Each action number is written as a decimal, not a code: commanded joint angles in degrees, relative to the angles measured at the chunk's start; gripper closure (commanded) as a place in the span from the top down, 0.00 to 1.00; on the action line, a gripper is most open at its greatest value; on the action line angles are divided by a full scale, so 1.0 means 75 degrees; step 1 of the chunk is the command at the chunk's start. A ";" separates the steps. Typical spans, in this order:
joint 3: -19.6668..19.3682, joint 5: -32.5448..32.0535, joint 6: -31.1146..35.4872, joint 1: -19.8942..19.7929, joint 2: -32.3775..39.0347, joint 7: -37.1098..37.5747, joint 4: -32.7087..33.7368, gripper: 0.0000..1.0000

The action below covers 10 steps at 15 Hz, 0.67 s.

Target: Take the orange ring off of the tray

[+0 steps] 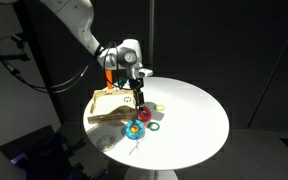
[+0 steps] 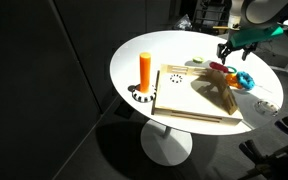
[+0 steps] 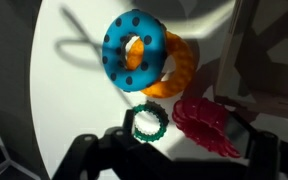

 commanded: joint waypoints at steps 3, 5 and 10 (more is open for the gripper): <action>0.0685 0.0609 -0.0338 -0.0502 -0.0517 -0.0562 -0.0225 1.00; 0.0964 0.1079 -0.0503 -0.0688 -0.0692 -0.1036 -0.0243 1.00; 0.1337 0.1881 -0.1365 -0.0876 -0.1247 -0.2044 -0.0168 1.00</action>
